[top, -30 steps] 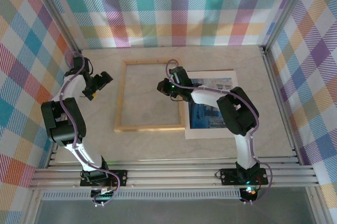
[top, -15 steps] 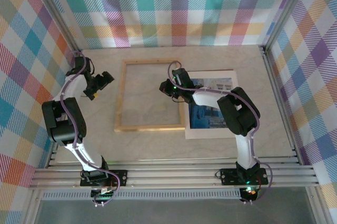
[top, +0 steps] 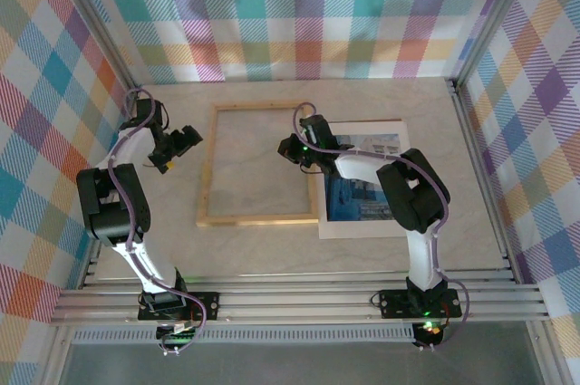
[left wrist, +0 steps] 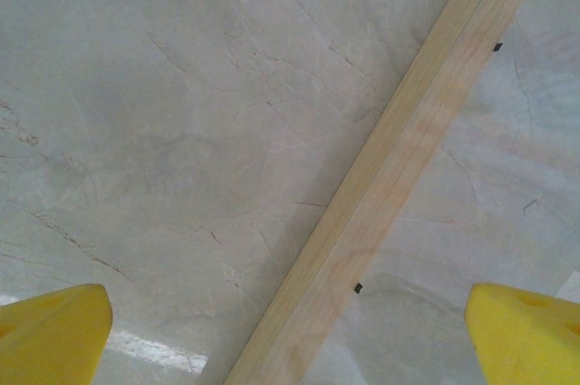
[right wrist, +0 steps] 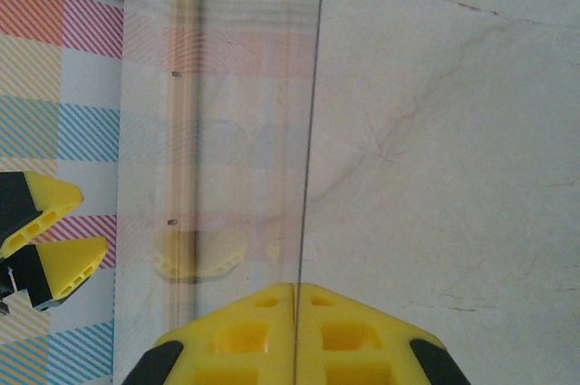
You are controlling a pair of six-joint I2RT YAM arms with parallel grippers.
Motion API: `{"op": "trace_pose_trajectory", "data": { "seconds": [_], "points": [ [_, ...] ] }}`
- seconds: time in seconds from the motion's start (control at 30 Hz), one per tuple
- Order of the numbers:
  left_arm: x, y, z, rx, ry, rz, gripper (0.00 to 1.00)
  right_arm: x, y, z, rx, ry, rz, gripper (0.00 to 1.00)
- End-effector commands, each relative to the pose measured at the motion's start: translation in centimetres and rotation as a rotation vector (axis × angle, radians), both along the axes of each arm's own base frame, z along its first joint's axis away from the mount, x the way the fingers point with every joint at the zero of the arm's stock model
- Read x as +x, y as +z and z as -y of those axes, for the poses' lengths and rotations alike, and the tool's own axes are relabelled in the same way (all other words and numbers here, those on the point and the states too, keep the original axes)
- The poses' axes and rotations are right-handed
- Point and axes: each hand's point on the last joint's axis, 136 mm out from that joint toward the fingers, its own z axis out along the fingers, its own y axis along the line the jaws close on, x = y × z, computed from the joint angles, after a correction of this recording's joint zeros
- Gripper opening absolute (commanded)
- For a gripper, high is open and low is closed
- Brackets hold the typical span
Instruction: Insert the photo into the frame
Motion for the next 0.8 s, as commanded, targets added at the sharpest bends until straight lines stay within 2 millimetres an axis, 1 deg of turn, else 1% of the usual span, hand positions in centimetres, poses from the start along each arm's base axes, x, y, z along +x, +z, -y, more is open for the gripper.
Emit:
{"op": "trace_pose_trajectory", "data": {
  "seconds": [0.0, 0.27, 0.5, 0.77],
  "points": [
    [-0.2, -0.6, 0.4, 0.003, -0.023, -0.018, 1.00, 0.4, 3.3, -0.1, 0.019, 0.024, 0.066, 0.00],
    [-0.2, -0.5, 0.5, 0.007, -0.028, -0.016, 1.00, 0.0, 3.3, 0.3, 0.011, 0.027, 0.057, 0.00],
    [-0.3, -0.9, 0.8, 0.003, -0.033, -0.027, 1.00, -0.1, 3.5, 0.6, 0.013, 0.018, 0.056, 0.00],
    [-0.3, -1.0, 1.0, 0.007, -0.042, -0.030, 1.00, -0.3, 3.4, 1.4, 0.008, -0.019, 0.055, 0.00]
  ]
}}
